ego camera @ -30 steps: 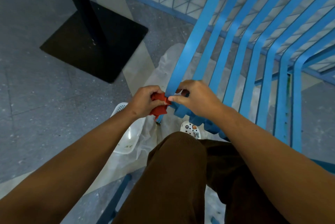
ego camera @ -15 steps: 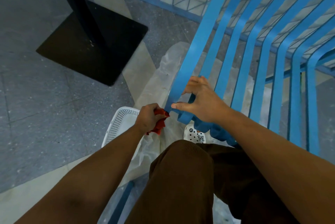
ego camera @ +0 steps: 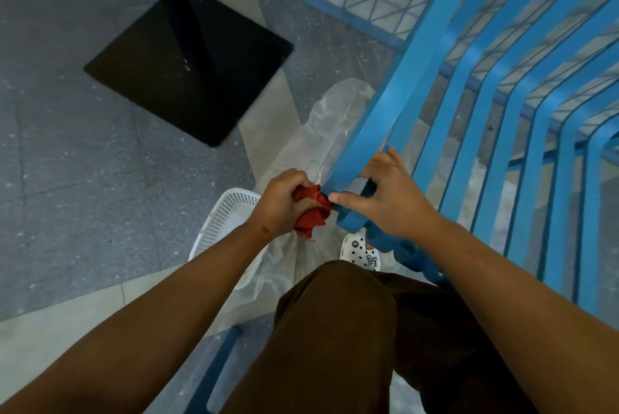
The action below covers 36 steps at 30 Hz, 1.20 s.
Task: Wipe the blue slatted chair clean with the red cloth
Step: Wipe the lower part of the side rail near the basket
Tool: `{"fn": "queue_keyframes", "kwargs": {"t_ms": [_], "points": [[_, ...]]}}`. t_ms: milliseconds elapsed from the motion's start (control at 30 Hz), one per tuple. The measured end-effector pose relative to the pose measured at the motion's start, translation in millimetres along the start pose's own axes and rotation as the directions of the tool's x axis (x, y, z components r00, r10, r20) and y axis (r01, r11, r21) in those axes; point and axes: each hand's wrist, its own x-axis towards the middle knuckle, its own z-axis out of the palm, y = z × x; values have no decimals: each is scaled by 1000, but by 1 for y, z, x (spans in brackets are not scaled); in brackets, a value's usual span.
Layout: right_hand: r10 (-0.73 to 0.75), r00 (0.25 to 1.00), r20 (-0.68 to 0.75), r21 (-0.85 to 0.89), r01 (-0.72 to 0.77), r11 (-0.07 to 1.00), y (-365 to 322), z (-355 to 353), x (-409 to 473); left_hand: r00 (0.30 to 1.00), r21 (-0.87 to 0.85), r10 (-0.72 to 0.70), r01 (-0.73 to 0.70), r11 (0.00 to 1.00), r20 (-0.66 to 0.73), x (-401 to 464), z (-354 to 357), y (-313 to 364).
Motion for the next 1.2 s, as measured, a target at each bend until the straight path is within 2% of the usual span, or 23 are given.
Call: {"fn": "queue_keyframes", "kwargs": {"t_ms": [133, 233, 400, 533, 700, 800, 867, 967, 1067, 1200], "points": [[-17, 999, -30, -46, 16, 999, -1, 4, 1, 994, 17, -110, 110, 994, -12, -5, 20, -19], [-2, 999, -46, -54, 0, 999, -3, 6, 2, 963, 39, -268, 268, 963, -4, -8, 36, -35], [4, 999, -40, -68, -7, 998, -5, 6, 3, 828, 54, -545, 543, 838, 128, -7, 43, -46], [21, 998, -56, -60, -25, 998, -7, 7, 1, 817, -58, -560, 571, 819, 140, -11, 45, -42], [9, 999, -44, -68, -12, 998, -4, 7, 4, 830, -268, -554, 520, 811, -65, -25, 53, -10], [-10, 998, -56, -69, 6, 998, -4, 7, 4, 801, -368, -589, 519, 772, -105, -29, 68, -10], [-8, 997, -73, -61, 3, 998, -6, 8, 3, 745, -406, -658, 573, 712, -103, -29, 77, -13], [-17, 995, -94, -53, 12, 999, -6, 8, 2, 624, -442, -780, 689, 575, -41, -26, 85, -16], [-45, 992, -114, -51, 40, 998, -6, 8, 2, 473, -551, -877, 755, 355, 83, -21, 86, -16], [-71, 988, -138, -36, 67, 997, -6, 8, 1, 275, -668, -939, 741, 71, 206, -9, 82, -17]]}}
